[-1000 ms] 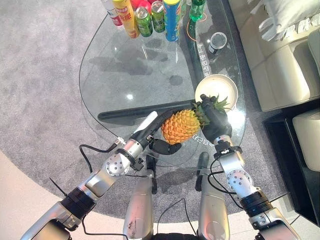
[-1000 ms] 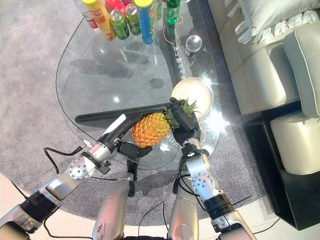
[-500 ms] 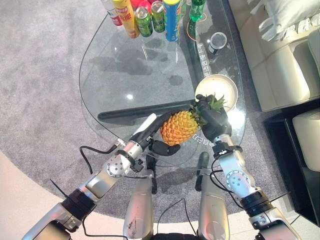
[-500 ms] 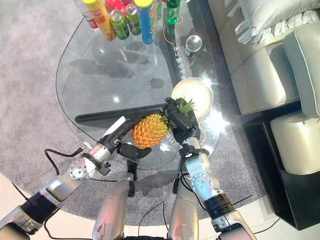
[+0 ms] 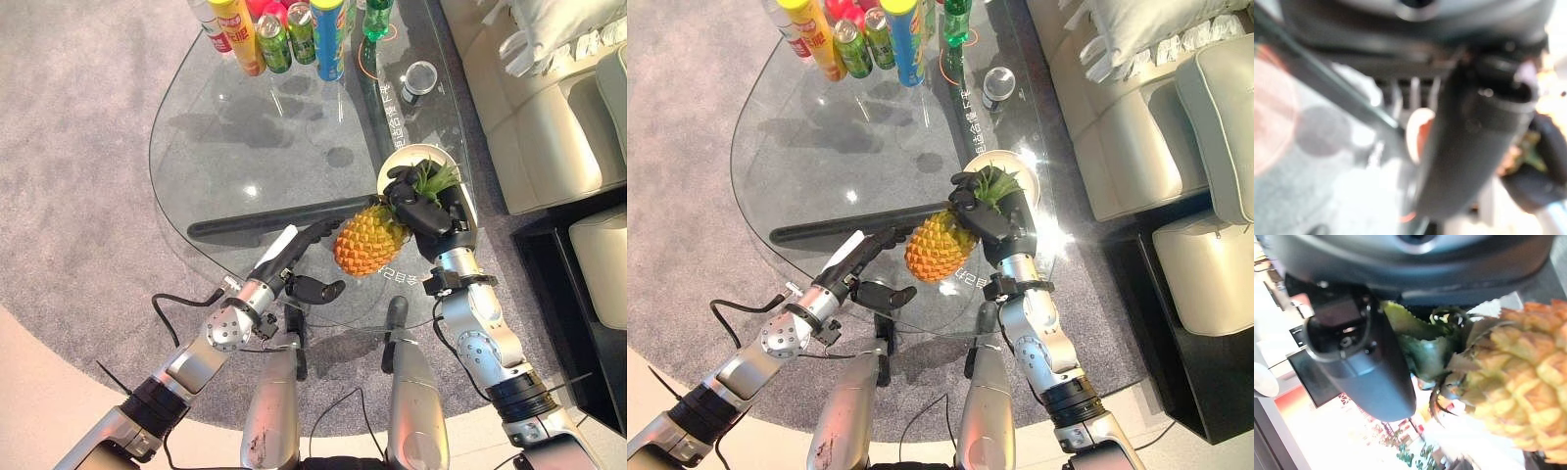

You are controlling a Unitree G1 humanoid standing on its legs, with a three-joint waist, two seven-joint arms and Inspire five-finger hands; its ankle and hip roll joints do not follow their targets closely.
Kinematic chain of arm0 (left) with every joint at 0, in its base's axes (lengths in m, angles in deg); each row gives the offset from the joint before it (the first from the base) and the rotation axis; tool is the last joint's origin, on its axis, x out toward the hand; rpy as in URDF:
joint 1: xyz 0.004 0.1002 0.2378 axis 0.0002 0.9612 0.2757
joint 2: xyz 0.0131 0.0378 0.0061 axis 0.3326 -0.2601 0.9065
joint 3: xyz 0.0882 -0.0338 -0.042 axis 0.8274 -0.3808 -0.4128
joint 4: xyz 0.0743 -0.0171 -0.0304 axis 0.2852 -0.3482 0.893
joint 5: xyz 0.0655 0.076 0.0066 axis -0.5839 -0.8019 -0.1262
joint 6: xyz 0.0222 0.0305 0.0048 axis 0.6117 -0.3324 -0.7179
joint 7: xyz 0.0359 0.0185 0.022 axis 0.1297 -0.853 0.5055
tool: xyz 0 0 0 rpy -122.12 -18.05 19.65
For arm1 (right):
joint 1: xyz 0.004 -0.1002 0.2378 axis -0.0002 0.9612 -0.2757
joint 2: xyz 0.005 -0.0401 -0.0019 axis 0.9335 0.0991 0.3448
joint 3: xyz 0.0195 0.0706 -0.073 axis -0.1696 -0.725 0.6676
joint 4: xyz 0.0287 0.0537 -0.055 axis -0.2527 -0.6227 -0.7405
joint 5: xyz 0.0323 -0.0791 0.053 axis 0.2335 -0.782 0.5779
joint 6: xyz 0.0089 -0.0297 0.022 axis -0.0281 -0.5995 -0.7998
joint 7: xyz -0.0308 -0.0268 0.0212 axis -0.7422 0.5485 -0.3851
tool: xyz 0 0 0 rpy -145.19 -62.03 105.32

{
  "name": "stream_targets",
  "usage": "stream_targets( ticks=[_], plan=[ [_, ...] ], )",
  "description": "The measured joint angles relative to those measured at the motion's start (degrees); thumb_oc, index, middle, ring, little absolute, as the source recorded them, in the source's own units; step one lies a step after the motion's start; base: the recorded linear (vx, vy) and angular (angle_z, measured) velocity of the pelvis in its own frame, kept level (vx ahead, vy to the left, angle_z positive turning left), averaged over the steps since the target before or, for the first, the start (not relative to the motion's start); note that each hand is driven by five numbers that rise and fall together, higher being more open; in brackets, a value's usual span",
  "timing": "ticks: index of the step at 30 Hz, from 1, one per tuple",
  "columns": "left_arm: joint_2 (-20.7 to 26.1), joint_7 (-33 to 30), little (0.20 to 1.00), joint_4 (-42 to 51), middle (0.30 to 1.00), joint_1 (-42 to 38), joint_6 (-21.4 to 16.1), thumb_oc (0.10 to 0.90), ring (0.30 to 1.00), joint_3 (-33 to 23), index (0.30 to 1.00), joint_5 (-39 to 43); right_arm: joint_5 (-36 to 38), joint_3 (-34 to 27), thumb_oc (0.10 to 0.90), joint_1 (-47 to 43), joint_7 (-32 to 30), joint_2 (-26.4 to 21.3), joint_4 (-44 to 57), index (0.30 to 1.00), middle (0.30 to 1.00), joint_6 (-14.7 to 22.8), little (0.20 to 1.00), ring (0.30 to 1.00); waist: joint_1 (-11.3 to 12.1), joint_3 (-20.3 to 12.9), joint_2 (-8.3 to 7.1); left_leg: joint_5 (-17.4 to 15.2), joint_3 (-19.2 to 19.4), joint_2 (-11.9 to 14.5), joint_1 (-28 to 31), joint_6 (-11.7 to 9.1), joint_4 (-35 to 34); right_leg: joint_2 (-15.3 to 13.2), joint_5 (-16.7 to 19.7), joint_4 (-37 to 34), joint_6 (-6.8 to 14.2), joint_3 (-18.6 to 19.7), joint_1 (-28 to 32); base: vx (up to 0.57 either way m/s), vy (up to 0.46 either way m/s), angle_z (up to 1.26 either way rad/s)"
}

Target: Pick up the fruit to the plate

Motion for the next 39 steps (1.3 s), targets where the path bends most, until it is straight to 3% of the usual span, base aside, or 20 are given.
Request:
stream_targets(
  ticks=[12,22,34,39],
  plan=[
    [-0.8,-1.1,0.9,-0.1,0.9,-0.1,3.2,0.8,0.9,0.2,0.9,0.0,-16.1,-1.9,0.1,-0.1,-12.5,-0.7,1.0,0.3,0.3,0.0,0.2,0.3,-0.1,0.0,0.0,-0.1,0.1,0.0,-0.3,0.1,0.0,0.0,0.0,0.0,0.0,0.1,-0.4,0.0,0.0,0.0],
    [-3.6,-3.7,0.9,-5.6,0.9,-0.1,5.7,0.8,0.9,0.9,0.9,0.1,-20.6,-2.3,0.1,-3.7,-20.8,-1.5,0.4,0.3,0.3,0.2,0.2,0.3,0.0,0.0,0.0,-0.1,0.2,0.0,-1.3,0.1,0.1,0.0,0.2,0.0,0.0,0.1,-1.4,0.0,0.0,0.0],
    [-4.5,-7.4,0.9,-9.7,0.9,-1.4,5.9,0.8,0.9,5.2,0.9,3.8,-25.1,-3.2,0.1,-14.0,-30.7,-1.7,-5.4,0.3,0.3,4.3,0.2,0.3,1.5,0.1,0.15,0.0,0.0,0.0,-5.4,0.1,1.2,0.0,0.5,1.0,-0.1,0.2,-5.5,0.0,0.0,0.0],
    [-4.5,-8.8,0.9,-9.7,0.9,-2.2,5.9,0.8,0.9,5.4,0.9,4.8,-28.7,-3.3,0.1,-18.2,-33.9,-3.1,-9.2,0.3,0.3,5.3,0.2,0.3,1.6,0.1,1.38,0.0,-0.1,-0.1,-7.6,0.2,2.1,-0.2,0.5,1.7,-0.1,0.2,-7.5,0.0,0.014,0.01]
  ],
)
